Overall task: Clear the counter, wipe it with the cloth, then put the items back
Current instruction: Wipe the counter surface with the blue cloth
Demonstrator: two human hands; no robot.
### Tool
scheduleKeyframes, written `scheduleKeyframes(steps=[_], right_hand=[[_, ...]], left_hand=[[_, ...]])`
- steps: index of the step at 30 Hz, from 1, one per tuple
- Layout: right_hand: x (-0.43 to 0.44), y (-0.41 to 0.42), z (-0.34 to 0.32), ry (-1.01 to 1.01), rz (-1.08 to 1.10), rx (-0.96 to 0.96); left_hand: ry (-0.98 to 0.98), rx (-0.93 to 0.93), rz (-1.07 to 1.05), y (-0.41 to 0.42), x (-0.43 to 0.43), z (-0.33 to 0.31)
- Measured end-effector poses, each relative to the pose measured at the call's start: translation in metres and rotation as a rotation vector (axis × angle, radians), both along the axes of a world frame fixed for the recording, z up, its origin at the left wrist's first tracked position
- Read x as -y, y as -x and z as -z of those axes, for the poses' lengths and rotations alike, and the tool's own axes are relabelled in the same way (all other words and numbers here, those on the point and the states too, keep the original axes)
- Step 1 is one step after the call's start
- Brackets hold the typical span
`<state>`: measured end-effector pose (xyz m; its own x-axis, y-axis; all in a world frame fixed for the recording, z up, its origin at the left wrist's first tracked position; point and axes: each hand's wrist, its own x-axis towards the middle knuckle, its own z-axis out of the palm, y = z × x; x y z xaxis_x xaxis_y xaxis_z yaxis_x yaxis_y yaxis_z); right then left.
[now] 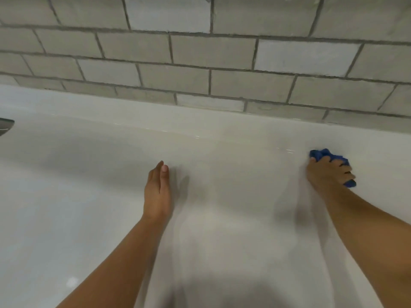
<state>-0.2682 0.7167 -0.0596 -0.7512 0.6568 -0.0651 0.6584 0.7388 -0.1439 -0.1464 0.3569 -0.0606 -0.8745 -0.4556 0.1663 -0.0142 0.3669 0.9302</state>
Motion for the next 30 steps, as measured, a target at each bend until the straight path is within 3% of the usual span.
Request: scheduleKeyframes(steps=[7, 9, 12, 14, 17, 20, 23, 25, 30], right_hand=[[0.195, 0.041, -0.002, -0.014, -0.347, 0.077], [0.247, 0.044, -0.002, -0.010, -0.499, 0.080], [0.309, 0.052, 0.001, 0.010, -0.718, 0.026], [0.337, 0.054, -0.001, 0.051, -0.891, -0.013], [0.350, 0.045, -0.004, 0.094, -1.146, -0.080], [0.334, 0.014, -0.003, 0.188, -1.331, -0.119], [0.285, -0.016, -0.007, 0.222, -1.285, -0.276], [0.237, -0.030, -0.002, 0.093, -1.160, -0.460], [0.105, -0.073, 0.016, 0.001, -0.443, -0.262]], left_hand=[[-0.040, 0.010, 0.037, 0.003, 0.007, 0.000], [-0.172, 0.012, 0.035, 0.003, 0.010, 0.000], [-0.552, 0.001, 0.054, 0.003, 0.026, -0.005], [-0.666, -0.065, 0.031, 0.001, 0.045, -0.008], [-0.677, -0.139, -0.003, 0.003, 0.077, -0.015], [-0.598, -0.078, -0.018, 0.004, 0.102, -0.012], [-0.424, 0.001, 0.009, -0.004, 0.110, -0.005], [-0.336, 0.012, 0.042, -0.011, 0.110, -0.005], [-0.278, 0.001, 0.136, -0.023, 0.112, -0.016]])
